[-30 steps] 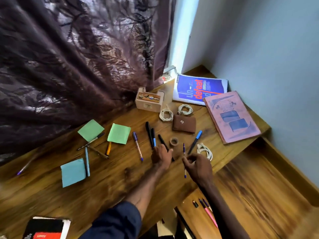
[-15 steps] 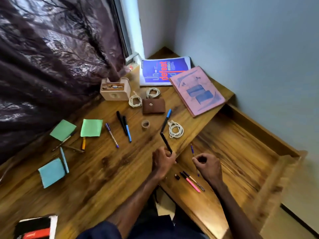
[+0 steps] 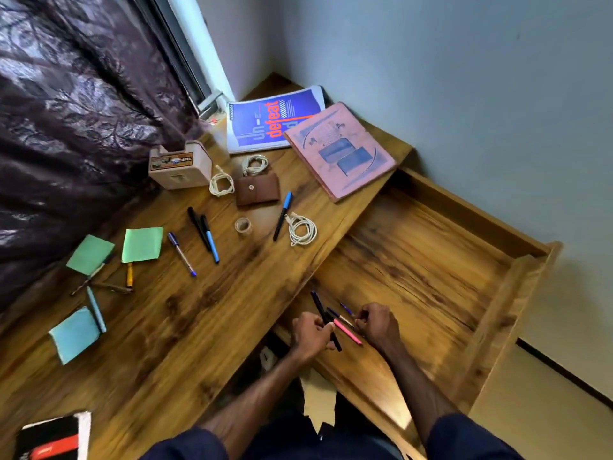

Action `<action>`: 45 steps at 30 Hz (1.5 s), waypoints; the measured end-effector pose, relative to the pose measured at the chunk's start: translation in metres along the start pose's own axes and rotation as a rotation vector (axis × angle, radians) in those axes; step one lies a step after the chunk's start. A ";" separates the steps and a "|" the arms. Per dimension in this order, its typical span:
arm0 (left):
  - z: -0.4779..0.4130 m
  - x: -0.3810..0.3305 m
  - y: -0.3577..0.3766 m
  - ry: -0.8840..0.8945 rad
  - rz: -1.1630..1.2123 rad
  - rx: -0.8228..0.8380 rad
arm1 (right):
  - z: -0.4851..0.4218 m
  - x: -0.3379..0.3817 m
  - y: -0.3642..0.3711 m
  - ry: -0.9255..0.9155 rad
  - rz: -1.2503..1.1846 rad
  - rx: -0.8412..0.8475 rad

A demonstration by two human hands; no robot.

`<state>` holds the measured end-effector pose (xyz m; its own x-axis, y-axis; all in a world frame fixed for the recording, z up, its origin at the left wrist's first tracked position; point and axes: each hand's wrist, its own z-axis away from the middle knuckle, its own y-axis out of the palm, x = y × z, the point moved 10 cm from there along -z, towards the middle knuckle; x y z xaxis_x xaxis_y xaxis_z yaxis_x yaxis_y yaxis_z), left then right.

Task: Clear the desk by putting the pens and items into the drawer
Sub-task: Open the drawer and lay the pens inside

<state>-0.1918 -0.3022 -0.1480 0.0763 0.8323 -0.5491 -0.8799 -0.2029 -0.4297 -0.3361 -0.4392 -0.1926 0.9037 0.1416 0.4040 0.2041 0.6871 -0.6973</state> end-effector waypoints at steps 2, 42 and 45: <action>0.000 0.000 0.003 -0.002 0.021 0.005 | -0.005 0.006 0.005 -0.023 0.023 0.000; -0.013 -0.048 0.031 0.307 -0.175 0.112 | -0.004 0.025 -0.028 -0.044 -0.618 0.147; -0.016 -0.038 0.026 0.273 -0.208 0.086 | -0.018 0.010 -0.028 -0.030 -0.303 0.024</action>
<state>-0.2103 -0.3475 -0.1499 0.3705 0.6803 -0.6324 -0.8677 0.0105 -0.4970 -0.3264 -0.4697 -0.1800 0.7916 -0.0513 0.6089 0.4529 0.7182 -0.5283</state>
